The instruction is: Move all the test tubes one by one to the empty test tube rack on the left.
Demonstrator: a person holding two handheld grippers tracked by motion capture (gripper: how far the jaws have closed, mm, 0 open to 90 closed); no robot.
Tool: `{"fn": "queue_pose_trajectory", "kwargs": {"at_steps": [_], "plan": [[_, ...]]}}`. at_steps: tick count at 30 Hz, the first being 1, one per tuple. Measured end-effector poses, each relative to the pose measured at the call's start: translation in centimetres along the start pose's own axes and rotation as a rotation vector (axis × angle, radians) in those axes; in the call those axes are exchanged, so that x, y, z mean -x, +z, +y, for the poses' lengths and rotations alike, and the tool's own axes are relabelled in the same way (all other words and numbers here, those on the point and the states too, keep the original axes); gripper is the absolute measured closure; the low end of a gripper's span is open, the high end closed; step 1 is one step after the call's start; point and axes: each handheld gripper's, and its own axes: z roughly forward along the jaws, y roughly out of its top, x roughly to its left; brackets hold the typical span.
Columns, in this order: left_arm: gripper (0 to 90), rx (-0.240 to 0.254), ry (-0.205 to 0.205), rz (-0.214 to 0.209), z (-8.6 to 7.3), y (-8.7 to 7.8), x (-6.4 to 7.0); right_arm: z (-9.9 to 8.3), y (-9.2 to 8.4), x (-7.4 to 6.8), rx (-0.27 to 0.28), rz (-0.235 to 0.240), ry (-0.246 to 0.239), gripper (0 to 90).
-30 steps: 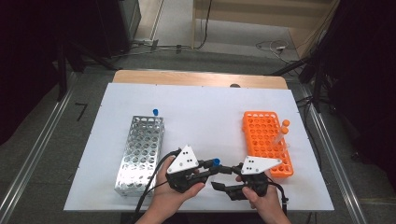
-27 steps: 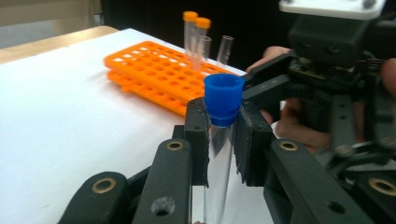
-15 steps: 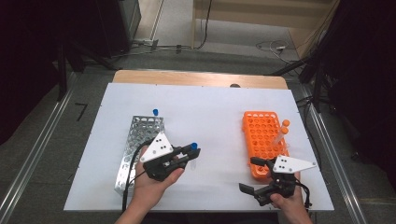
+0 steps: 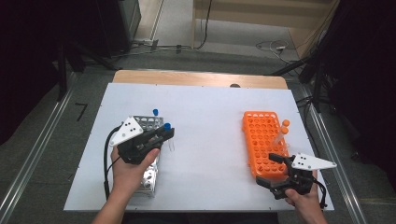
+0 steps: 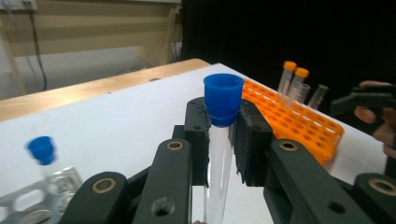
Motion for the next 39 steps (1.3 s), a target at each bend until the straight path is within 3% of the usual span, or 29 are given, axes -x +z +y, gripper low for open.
{"fn": "queue_pose_trajectory", "kwargs": {"at_steps": [10, 22, 36, 39], "plan": [[77.1, 0.010, -0.016, 0.074, 0.6, -0.1, -3.1, -0.4, -0.9, 1.2, 0.011, -0.040, 0.014, 0.0], [77.1, 0.039, -0.030, 0.160, 1.4, 1.5, -6.2, -0.9, -1.4, 1.8, 0.011, -0.066, 0.032, 0.9], [77.1, 0.021, -0.053, 0.252, -0.5, 2.4, -7.3, -1.0, -1.8, 1.9, 0.015, -0.081, 0.037, 1.6], [77.1, 0.015, -0.052, 0.245, -0.9, 2.5, -7.5, -1.0, -1.7, 1.9, 0.015, -0.081, 0.035, 1.6]]}}
